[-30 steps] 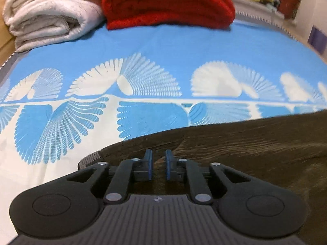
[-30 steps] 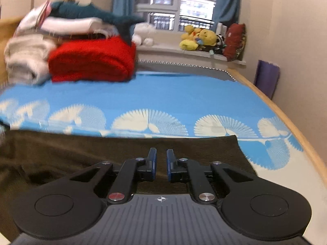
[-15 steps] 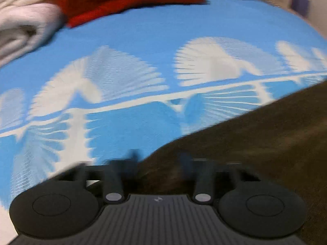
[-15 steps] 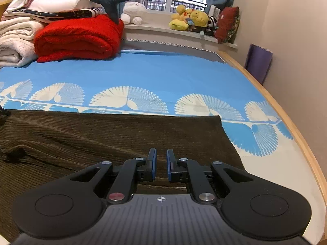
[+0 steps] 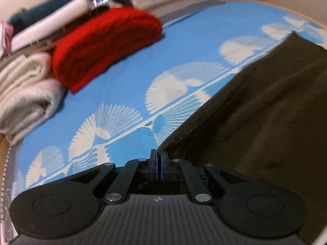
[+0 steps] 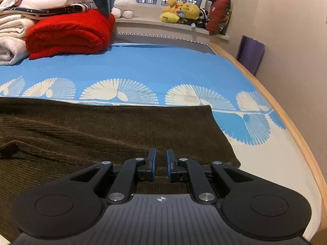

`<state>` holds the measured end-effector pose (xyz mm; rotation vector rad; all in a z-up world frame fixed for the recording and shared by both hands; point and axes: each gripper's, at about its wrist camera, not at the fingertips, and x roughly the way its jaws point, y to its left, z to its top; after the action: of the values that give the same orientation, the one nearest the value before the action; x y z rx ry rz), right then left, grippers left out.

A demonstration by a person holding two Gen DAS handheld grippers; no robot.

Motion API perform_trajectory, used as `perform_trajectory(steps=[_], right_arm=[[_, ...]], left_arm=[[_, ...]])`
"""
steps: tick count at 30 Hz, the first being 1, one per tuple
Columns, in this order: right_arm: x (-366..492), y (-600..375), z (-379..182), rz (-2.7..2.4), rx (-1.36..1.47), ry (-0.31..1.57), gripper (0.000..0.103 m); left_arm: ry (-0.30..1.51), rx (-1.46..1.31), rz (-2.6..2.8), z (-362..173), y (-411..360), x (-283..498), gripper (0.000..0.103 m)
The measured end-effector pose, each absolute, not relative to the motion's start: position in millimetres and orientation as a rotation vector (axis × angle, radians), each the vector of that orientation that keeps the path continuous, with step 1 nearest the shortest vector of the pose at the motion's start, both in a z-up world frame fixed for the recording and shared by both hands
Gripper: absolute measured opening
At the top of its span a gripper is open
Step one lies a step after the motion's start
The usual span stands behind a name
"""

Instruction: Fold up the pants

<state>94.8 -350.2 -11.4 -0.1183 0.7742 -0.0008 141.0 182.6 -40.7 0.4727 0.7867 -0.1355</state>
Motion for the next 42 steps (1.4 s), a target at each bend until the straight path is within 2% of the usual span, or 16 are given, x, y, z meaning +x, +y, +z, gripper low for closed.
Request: perform_trajectory(steps=[4, 9, 12, 14, 16, 18, 20, 24, 27, 29, 31, 34, 36, 37, 40, 42], right_arm=[[84.3, -349.4, -11.2, -0.014, -0.097, 0.790, 0.010], [71.2, -345.2, -15.8, -0.022, -0.114, 0.822, 0.010], [68.0, -347.2, -17.3, -0.042, -0.105, 0.836, 0.010], [67.6, -350.6, -18.3, -0.058, -0.079, 0.847, 0.010], [67.9, -353.6, -19.1, -0.070, -0.047, 0.858, 0.010], [68.2, -355.3, -19.3, -0.074, -0.019, 0.858, 0.010], [69.2, -355.6, -18.4, -0.072, 0.003, 0.852, 0.010], [74.0, -358.2, -18.0, -0.048, 0.094, 0.844, 0.010], [83.2, -363.0, -18.7, -0.029, 0.196, 0.839, 0.012], [92.4, -364.4, -21.5, -0.019, 0.259, 0.846, 0.016], [103.0, -363.2, -25.6, -0.018, 0.309, 0.854, 0.028], [121.0, -357.4, -32.7, -0.004, 0.375, 0.859, 0.031], [133.7, -351.5, -38.3, 0.007, 0.413, 0.856, 0.031], [142.3, -347.7, -42.7, 0.013, 0.431, 0.855, 0.032], [169.5, -335.9, -58.8, 0.019, 0.489, 0.870, 0.032], [187.5, -327.3, -72.1, 0.021, 0.523, 0.896, 0.032]], left_arm=[[0.797, 0.488, -0.170, -34.8, 149.4, 51.0, 0.002], [0.944, 0.419, -0.233, -79.4, 130.9, -17.8, 0.000], [0.937, 0.270, -0.171, -76.1, 156.6, -23.2, 0.010], [0.975, -0.007, -0.114, -69.8, 195.7, -19.8, 0.037], [1.026, -0.249, -0.109, -77.9, 228.8, -18.0, 0.049], [1.051, -0.391, -0.038, -90.2, 253.9, -16.5, 0.050], [1.080, -0.492, 0.032, -103.3, 271.8, -12.4, 0.057], [1.121, -0.698, 0.147, -125.3, 303.3, -1.1, 0.063], [1.106, -0.756, 0.213, -128.2, 314.7, 12.0, 0.068], [1.090, -0.769, 0.233, -128.7, 314.5, 16.7, 0.075], [1.082, -0.770, 0.261, -132.0, 311.2, 22.3, 0.075], [1.061, -0.777, 0.312, -131.4, 318.7, 29.2, 0.074], [1.058, -0.762, 0.347, -131.1, 320.9, 32.5, 0.060], [1.070, -0.721, 0.370, -130.0, 320.0, 34.3, 0.042], [1.080, -0.638, 0.400, -126.1, 316.1, 38.7, 0.032], [1.065, -0.599, 0.409, -119.1, 312.6, 38.7, 0.031]])
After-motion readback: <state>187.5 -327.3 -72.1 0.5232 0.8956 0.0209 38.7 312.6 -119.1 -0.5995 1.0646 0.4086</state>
